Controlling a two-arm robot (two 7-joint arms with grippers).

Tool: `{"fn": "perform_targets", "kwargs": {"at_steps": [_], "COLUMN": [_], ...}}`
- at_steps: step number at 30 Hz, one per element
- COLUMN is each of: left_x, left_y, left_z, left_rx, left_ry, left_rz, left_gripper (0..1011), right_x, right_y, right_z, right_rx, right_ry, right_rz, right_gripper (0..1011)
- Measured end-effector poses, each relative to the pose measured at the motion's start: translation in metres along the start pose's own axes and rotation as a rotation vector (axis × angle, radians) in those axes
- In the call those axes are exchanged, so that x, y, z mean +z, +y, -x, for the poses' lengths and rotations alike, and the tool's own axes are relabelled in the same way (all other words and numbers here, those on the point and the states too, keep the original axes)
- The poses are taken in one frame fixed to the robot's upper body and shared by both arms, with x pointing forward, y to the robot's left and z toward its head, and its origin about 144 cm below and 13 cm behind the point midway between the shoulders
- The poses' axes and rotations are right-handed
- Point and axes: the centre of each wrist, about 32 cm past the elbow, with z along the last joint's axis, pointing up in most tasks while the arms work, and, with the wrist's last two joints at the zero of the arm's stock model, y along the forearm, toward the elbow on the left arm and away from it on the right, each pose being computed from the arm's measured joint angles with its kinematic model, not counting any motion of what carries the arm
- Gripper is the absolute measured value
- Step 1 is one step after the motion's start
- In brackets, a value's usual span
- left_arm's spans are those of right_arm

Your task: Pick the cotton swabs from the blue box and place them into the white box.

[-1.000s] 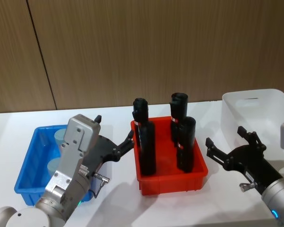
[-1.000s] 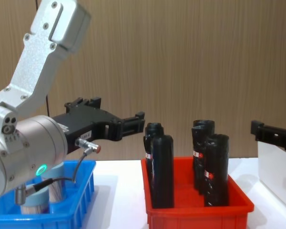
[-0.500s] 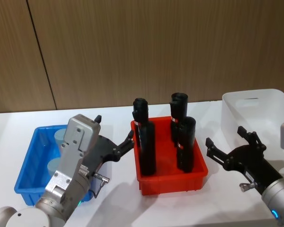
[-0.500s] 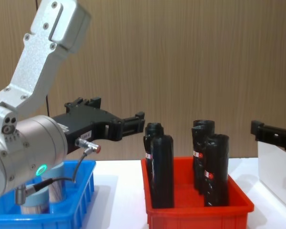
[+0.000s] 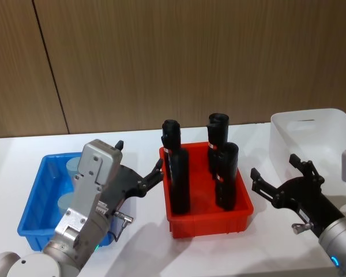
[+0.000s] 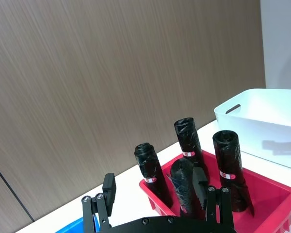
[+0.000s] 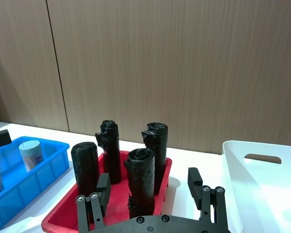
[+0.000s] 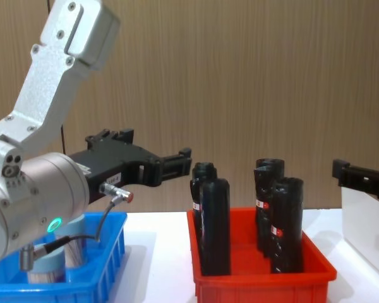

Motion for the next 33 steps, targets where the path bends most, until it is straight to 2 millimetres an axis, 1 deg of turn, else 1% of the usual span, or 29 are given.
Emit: {"fn": "perform_targets", "kwargs": {"at_steps": [5, 17, 21, 24, 27, 29, 33], "left_x": [-0.002, -0.009, -0.011, -0.013, -0.013, -0.014, -0.015], "left_y": [0.0, -0.006, -0.01, -0.017, -0.019, -0.024, -0.03], "left_z": [-0.003, -0.027, -0.036, -0.047, -0.05, -0.056, -0.062], "left_rx": [0.003, 0.033, 0.048, 0.066, 0.071, 0.083, 0.097], "left_ry": [0.004, 0.043, 0.062, 0.089, 0.1, 0.12, 0.15], "left_rz": [-0.005, -0.054, -0.072, -0.095, -0.104, -0.12, -0.146], "left_gripper": [1003, 1003, 1003, 1003, 1003, 1003, 1003], "right_x": [0.0, 0.0, 0.0, 0.0, 0.0, 0.0, 0.0], "right_y": [0.0, 0.0, 0.0, 0.0, 0.0, 0.0, 0.0], "right_z": [0.0, 0.0, 0.0, 0.0, 0.0, 0.0, 0.0], "right_rx": [0.0, 0.0, 0.0, 0.0, 0.0, 0.0, 0.0], "right_ry": [0.0, 0.0, 0.0, 0.0, 0.0, 0.0, 0.0], "right_rz": [0.0, 0.0, 0.0, 0.0, 0.0, 0.0, 0.0], "right_gripper": [1001, 1001, 1001, 1001, 1001, 1001, 1001]}}
